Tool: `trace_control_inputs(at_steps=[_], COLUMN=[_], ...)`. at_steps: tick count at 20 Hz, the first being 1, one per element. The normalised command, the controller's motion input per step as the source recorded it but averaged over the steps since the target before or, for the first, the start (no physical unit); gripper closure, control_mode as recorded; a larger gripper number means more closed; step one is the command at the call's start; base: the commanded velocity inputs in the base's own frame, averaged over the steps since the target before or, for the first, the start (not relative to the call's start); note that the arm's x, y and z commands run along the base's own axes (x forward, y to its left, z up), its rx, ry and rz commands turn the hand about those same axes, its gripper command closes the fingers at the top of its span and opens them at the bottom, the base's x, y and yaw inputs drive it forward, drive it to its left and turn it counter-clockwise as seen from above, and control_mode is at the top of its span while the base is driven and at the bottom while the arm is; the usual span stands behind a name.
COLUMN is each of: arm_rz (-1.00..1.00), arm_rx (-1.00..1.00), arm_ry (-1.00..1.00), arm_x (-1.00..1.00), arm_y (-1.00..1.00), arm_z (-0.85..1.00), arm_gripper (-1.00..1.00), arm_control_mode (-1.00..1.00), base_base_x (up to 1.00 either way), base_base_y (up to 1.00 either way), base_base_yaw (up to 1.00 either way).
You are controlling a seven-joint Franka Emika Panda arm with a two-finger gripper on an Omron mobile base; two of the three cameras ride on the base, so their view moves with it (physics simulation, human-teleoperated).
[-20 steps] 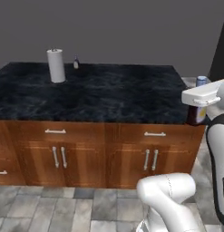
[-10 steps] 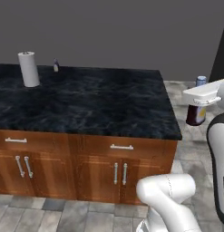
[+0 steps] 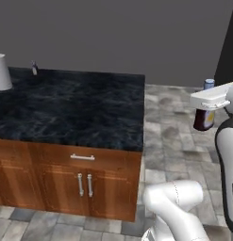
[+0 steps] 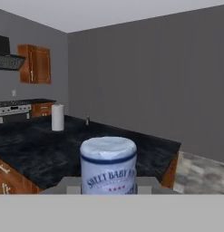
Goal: The dining table condiment station is running low on condiment bottle. Refill the condiment station by opening the cabinet and taking the condiment bottle from the cabinet and placing it on the dining table.
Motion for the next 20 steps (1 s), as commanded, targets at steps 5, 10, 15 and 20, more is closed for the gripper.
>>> trace_control_inputs(at_steps=[5, 10, 15, 20], arm_rz=[0.00, 0.00, 0.00, 0.00], arm_rx=[0.00, 0.00, 0.00, 0.00], arm_ry=[0.00, 0.00, 0.00, 0.00], arm_x=[0.00, 0.00, 0.00, 0.00], arm_y=[0.00, 0.00, 0.00, 0.00], arm_z=[0.00, 0.00, 0.00, 0.00], arm_gripper=[1.00, 1.00, 1.00, 1.00], arm_control_mode=[1.00, 1.00, 1.00, 1.00], base_base_x=[0.22, 0.51, 0.70, 0.83], base_base_y=[-1.00, -1.00, -1.00, -1.00], base_base_yaw=[0.15, 0.27, 0.28, 0.29])
